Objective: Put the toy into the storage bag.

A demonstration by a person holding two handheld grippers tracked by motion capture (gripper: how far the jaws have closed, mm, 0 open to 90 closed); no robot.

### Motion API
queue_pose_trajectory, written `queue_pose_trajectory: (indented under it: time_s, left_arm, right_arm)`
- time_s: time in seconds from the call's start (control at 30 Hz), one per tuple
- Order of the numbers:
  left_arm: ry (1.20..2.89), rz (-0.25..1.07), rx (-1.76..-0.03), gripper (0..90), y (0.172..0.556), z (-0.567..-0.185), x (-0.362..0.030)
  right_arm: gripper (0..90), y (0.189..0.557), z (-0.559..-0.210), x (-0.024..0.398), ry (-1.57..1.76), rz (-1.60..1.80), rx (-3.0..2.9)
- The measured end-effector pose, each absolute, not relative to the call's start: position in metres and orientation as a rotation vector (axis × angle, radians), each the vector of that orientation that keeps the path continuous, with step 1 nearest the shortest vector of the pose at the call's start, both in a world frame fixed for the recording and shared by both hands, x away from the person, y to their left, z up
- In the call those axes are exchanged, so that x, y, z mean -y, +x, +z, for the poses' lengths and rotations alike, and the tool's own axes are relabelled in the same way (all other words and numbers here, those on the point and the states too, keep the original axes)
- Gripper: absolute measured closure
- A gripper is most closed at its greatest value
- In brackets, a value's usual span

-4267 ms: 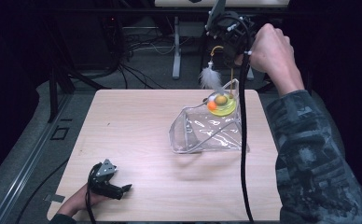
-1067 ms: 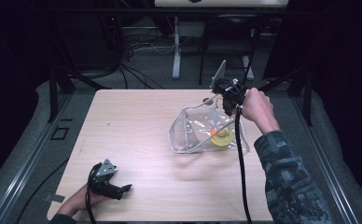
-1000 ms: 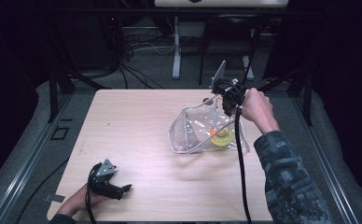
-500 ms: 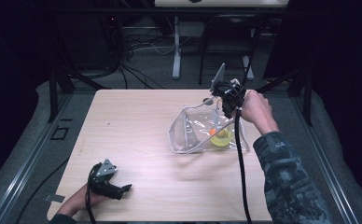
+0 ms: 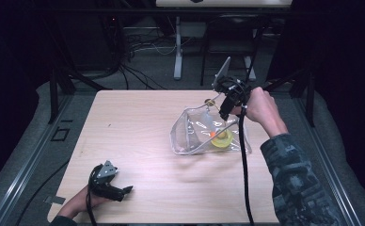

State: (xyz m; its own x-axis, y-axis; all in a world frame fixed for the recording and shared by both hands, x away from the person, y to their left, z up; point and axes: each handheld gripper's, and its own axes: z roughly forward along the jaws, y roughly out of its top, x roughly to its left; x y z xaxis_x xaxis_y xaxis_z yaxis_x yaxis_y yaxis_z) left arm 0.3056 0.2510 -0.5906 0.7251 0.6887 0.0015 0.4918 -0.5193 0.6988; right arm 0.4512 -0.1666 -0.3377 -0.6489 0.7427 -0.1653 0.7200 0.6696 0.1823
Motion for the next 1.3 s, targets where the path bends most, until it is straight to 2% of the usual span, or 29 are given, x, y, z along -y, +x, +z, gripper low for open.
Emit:
queue_pose_trajectory:
  time_s: [0.13, 0.2, 0.27, 0.4, 0.9, 1.3]
  left_arm:
    - [2.227, 0.364, -0.889, 0.2, 0.305, -0.591, -0.251]
    - [2.227, 0.364, -0.889, 0.2, 0.305, -0.591, -0.251]
    - [2.227, 0.365, -0.890, 0.2, 0.305, -0.591, -0.251]
    - [2.227, 0.364, -0.890, 0.2, 0.305, -0.591, -0.251]
    - [2.220, 0.375, -0.894, 0.2, 0.305, -0.591, -0.250]
    - [2.220, 0.375, -0.893, 0.1, 0.305, -0.591, -0.250]
  right_arm:
    - [15.6, 0.445, -0.334, 0.171, 1.179, 0.188, -2.656]
    - [13.7, 0.442, -0.332, 0.175, 1.187, 0.202, -2.651]
    - [6.3, 0.438, -0.330, 0.179, 1.201, 0.213, -2.645]
    - [0.4, 0.430, -0.329, 0.189, 1.213, 0.246, -2.625]
    - [0.0, 0.394, -0.351, 0.221, 1.246, 0.298, -2.594]
    - [0.0, 0.359, -0.398, 0.234, 1.286, 0.323, -2.606]
